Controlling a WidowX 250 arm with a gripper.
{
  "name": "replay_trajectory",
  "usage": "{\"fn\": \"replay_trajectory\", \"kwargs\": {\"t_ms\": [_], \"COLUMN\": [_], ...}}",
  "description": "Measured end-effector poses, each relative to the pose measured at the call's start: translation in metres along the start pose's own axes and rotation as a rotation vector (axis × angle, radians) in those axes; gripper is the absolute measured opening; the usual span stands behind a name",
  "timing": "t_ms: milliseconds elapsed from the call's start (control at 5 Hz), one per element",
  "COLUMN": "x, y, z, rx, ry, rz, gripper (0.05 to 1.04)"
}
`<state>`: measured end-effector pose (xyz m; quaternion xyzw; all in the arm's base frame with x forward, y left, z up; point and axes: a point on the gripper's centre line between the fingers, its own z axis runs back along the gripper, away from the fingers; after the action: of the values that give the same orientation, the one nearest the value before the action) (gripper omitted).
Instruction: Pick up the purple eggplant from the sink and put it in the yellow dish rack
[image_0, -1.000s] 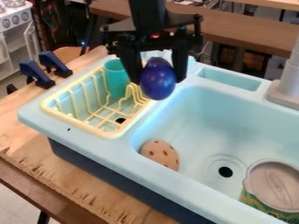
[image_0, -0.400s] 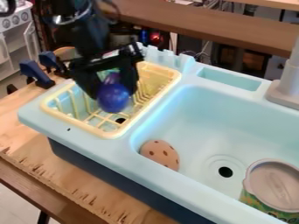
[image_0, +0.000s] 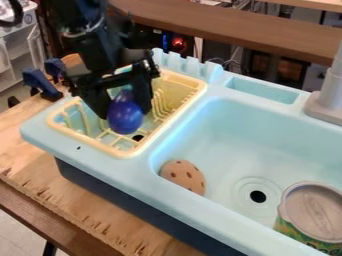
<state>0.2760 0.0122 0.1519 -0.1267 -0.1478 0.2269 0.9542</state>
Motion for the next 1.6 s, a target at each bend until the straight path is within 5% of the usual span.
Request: {"fn": "replay_trajectory", "kwargs": {"t_ms": [400, 600, 1000, 1400, 1600], "x": [0.013, 0.012, 0.013, 0.018, 0.035], "y": [0.004, 0.009, 0.01, -0.002, -0.02], "z": [-0.027, -0.042, -0.046, -0.037, -0.005], "rx": [0.059, 0.073, 0.039, 0.003, -0.044], "ry": [-0.032, 0.015, 0.032, 0.011, -0.066], "rz": [0.004, 0.008, 0.046, 0.038, 0.006], "gripper": [0.817, 0.818, 1.013, 1.007, 1.006]}}
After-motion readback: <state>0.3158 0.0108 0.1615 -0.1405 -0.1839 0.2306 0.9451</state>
